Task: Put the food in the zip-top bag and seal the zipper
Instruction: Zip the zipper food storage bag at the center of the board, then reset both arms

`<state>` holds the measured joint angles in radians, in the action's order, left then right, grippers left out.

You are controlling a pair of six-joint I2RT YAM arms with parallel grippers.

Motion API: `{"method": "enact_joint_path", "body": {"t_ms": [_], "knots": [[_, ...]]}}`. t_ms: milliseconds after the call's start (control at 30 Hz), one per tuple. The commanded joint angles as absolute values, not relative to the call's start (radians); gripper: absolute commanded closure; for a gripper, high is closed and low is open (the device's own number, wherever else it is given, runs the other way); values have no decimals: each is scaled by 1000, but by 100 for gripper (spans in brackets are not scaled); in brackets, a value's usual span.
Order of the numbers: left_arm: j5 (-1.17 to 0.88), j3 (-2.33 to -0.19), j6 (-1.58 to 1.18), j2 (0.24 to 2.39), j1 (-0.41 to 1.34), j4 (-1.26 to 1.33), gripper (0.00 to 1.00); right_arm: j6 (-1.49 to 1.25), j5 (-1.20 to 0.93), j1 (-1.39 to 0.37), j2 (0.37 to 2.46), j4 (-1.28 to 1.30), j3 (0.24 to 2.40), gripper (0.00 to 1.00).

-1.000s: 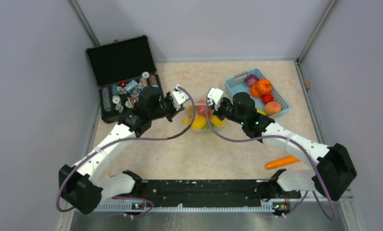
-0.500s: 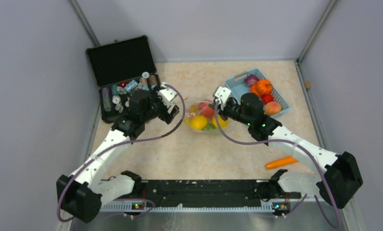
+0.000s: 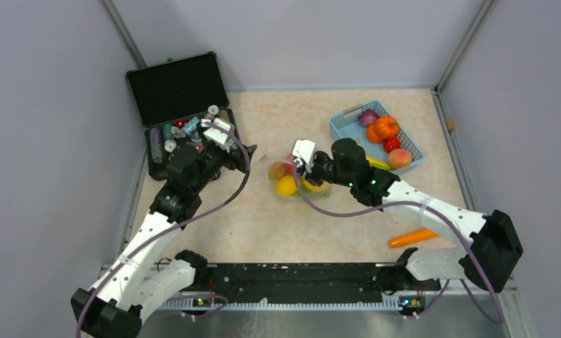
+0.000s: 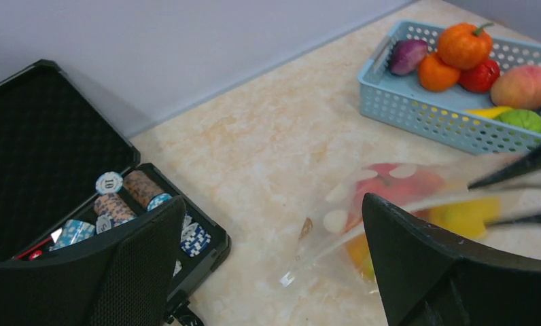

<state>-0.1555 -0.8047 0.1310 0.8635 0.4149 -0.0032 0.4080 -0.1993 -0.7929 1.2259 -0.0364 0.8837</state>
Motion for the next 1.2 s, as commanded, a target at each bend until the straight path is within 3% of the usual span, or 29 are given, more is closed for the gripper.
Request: {"method": "enact_joint_path", "body": {"t_ms": [0,33,67,100,133,233,367,533,600,700,800,1167], "knots": [[-17,-769,51,808,413,104,1,493,-391,-866,1259,218,1017,63],[-10,-770,46,804,413,96,1,480,-425,-865,1248,229,1019,44],[-10,-777,38,802,411,87,1,465,-445,-867,1228,221,1014,17],[-9,-785,28,802,411,80,1,451,-453,-866,1205,211,1012,5],[-9,-790,19,804,411,78,1,439,-447,-866,1174,188,1010,3],[25,-802,-13,817,409,80,1,395,-354,-866,1044,11,931,3],[84,-822,-77,857,397,83,1,311,-37,-831,945,-239,823,1],[260,-890,-127,959,340,17,1,-21,114,-544,1013,-144,882,1],[303,-909,-210,1002,230,-26,1,-155,131,-438,1033,-105,884,1],[176,-944,-446,1056,15,-100,1,-390,-1,-237,1052,-74,863,1],[195,-980,-454,1062,7,-193,1,-453,38,-155,1019,-83,810,1],[373,-888,-512,975,15,-149,1,-368,74,-154,985,-119,767,1]]}}
